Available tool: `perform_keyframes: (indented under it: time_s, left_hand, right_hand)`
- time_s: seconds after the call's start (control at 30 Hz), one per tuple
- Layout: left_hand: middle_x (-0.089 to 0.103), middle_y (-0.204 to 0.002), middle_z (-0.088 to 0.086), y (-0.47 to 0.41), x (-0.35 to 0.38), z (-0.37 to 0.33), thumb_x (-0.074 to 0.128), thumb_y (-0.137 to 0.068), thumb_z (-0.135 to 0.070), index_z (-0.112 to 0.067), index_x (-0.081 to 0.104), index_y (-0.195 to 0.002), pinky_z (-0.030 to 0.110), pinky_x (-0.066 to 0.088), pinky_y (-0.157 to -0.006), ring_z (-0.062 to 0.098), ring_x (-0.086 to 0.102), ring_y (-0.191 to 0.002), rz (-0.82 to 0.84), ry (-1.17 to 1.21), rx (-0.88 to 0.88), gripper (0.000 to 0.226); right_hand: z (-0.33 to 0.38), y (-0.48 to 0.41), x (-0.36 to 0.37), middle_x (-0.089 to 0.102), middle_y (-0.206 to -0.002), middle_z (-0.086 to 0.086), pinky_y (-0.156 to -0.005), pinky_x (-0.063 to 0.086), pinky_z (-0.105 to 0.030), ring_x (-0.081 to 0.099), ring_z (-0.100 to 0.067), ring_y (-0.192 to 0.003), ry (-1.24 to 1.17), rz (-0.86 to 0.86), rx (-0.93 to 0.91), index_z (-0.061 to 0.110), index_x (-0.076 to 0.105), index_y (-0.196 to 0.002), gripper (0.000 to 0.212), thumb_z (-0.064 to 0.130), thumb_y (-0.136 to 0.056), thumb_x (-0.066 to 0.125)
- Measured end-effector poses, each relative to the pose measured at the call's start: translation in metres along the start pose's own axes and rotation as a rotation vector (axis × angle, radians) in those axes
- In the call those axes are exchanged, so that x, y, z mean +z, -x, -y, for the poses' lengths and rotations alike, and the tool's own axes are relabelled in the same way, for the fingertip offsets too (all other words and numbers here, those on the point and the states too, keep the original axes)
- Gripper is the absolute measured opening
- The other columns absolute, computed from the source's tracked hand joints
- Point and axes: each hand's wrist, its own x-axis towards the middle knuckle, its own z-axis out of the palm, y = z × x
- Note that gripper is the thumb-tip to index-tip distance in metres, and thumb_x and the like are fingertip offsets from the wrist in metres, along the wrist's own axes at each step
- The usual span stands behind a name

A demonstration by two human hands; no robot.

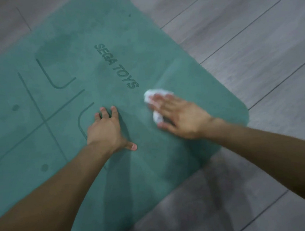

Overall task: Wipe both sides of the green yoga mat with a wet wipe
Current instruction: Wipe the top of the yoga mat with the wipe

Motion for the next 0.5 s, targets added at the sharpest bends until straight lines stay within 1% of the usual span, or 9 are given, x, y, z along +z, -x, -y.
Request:
perform_keyframes:
  time_s: [0.07, 0.13, 0.2, 0.27, 0.37, 0.4, 0.43, 0.47, 0.5]
  left_hand:
    - [0.008, -0.175, 0.014, 0.001, 0.001, 0.002, 0.088, -0.041, -0.085, -0.02, -0.001, -0.167, 0.053, 0.043, -0.114, 0.034, 0.018, -0.16, -0.02, -0.012, 0.007, 0.167]
    - [0.009, -0.175, 0.012, 0.002, 0.001, 0.003, 0.086, -0.04, -0.087, -0.021, 0.001, -0.167, 0.053, 0.044, -0.112, 0.032, 0.019, -0.16, -0.033, -0.011, 0.007, 0.167]
    - [0.009, -0.175, 0.011, 0.002, 0.001, 0.005, 0.085, -0.039, -0.088, -0.023, 0.002, -0.168, 0.051, 0.044, -0.113, 0.03, 0.019, -0.161, -0.045, -0.008, 0.009, 0.166]
    - [0.006, -0.176, 0.008, 0.003, 0.002, 0.008, 0.081, -0.04, -0.092, -0.026, 0.0, -0.168, 0.05, 0.042, -0.115, 0.026, 0.016, -0.162, -0.057, -0.007, 0.012, 0.166]
    - [-0.001, -0.177, 0.0, 0.005, 0.007, 0.014, 0.075, -0.043, -0.097, -0.032, -0.005, -0.168, 0.048, 0.041, -0.114, 0.019, 0.009, -0.163, -0.074, -0.004, 0.013, 0.161]
    - [-0.002, -0.177, -0.002, 0.006, 0.008, 0.015, 0.074, -0.044, -0.097, -0.034, -0.006, -0.167, 0.047, 0.041, -0.114, 0.017, 0.007, -0.163, -0.078, 0.003, 0.015, 0.16]
    - [-0.004, -0.177, -0.003, 0.006, 0.009, 0.015, 0.075, -0.045, -0.096, -0.035, -0.007, -0.167, 0.047, 0.04, -0.114, 0.016, 0.006, -0.163, -0.079, 0.014, 0.016, 0.159]
    - [-0.004, -0.177, -0.003, 0.006, 0.009, 0.015, 0.076, -0.046, -0.095, -0.035, -0.008, -0.167, 0.047, 0.04, -0.115, 0.017, 0.005, -0.163, -0.081, 0.02, 0.016, 0.159]
    - [-0.004, -0.177, -0.002, 0.006, 0.008, 0.015, 0.078, -0.047, -0.093, -0.034, -0.008, -0.167, 0.047, 0.039, -0.115, 0.018, 0.004, -0.163, -0.08, 0.022, 0.014, 0.159]
  right_hand:
    - [-0.039, -0.008, -0.013, 0.005, -0.176, -0.008, -0.131, 0.012, -0.045, 0.001, -0.021, -0.163, 0.037, -0.045, 0.296, 0.011, 0.01, -0.168, 0.073, 0.054, -0.11, 0.021]
    - [-0.063, -0.018, -0.022, 0.001, -0.177, -0.007, -0.132, 0.005, -0.045, -0.002, -0.021, -0.163, 0.009, -0.045, 0.58, 0.012, 0.008, -0.169, 0.073, 0.054, -0.109, 0.014]
    - [-0.052, -0.033, -0.019, -0.003, -0.176, -0.008, -0.132, 0.0, -0.043, -0.005, -0.022, -0.163, -0.017, -0.07, 0.699, 0.01, 0.005, -0.168, 0.074, 0.055, -0.109, 0.014]
    - [-0.015, -0.046, -0.008, -0.003, -0.176, -0.008, -0.132, 0.001, -0.042, -0.006, -0.022, -0.163, -0.002, -0.05, 0.519, 0.009, 0.004, -0.168, 0.077, 0.057, -0.109, 0.016]
    - [0.036, -0.047, 0.01, 0.003, -0.177, -0.003, -0.132, 0.001, -0.039, -0.006, -0.017, -0.163, 0.005, 0.094, -0.073, 0.015, 0.009, -0.169, 0.075, 0.058, -0.11, 0.023]
    - [0.034, -0.049, 0.008, 0.003, -0.177, -0.002, -0.132, -0.001, -0.037, -0.006, -0.015, -0.163, 0.014, 0.139, -0.211, 0.017, 0.008, -0.169, 0.074, 0.058, -0.11, 0.024]
    - [0.02, -0.056, 0.003, 0.003, -0.177, -0.001, -0.132, 0.0, -0.036, -0.005, -0.014, -0.163, 0.025, 0.141, -0.268, 0.018, 0.006, -0.169, 0.072, 0.057, -0.111, 0.024]
    - [0.0, -0.067, -0.001, 0.003, -0.177, 0.0, -0.132, 0.002, -0.037, -0.003, -0.014, -0.163, 0.041, 0.12, -0.226, 0.019, 0.005, -0.169, 0.071, 0.056, -0.111, 0.023]
    - [-0.023, -0.079, -0.007, 0.003, -0.177, 0.0, -0.133, 0.005, -0.039, -0.002, -0.015, -0.163, 0.049, 0.078, -0.099, 0.02, 0.005, -0.169, 0.072, 0.057, -0.11, 0.021]
